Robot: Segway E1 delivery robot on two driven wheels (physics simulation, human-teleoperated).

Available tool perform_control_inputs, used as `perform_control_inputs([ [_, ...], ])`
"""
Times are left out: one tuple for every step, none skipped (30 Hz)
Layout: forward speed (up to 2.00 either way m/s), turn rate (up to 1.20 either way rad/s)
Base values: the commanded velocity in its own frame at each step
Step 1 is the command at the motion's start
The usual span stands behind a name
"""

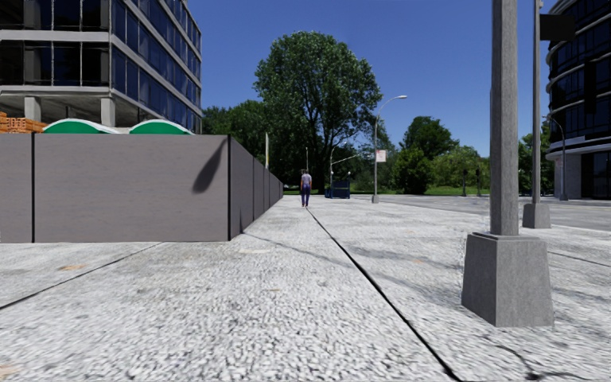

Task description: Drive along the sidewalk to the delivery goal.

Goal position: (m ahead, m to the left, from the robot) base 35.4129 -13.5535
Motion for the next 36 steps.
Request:
perform_control_inputs([
  [1.99, 0.00],
  [1.99, 0.00],
  [1.99, 0.00],
  [1.99, 0.00],
  [1.99, 0.00],
  [1.99, 0.00],
  [1.99, 0.00],
  [2.00, 0.00],
  [2.00, 0.00],
  [2.00, 0.00],
  [2.00, 0.00],
  [2.00, 0.00],
  [2.00, 0.00],
  [2.00, 0.00],
  [2.00, 0.00],
  [2.00, 0.00],
  [2.00, 0.00],
  [2.00, 0.00],
  [2.00, 0.00],
  [2.00, 0.00],
  [2.00, 0.00],
  [2.00, 0.00],
  [2.00, 0.00],
  [2.00, 0.00],
  [2.00, 0.00],
  [2.00, 0.00],
  [2.00, 0.00],
  [1.99, 0.00],
  [1.99, 0.00],
  [1.94, 0.00],
  [1.92, 0.00],
  [1.92, 0.00],
  [1.92, 0.00],
  [1.92, 0.00],
  [1.92, 0.00],
  [1.92, 0.00],
])
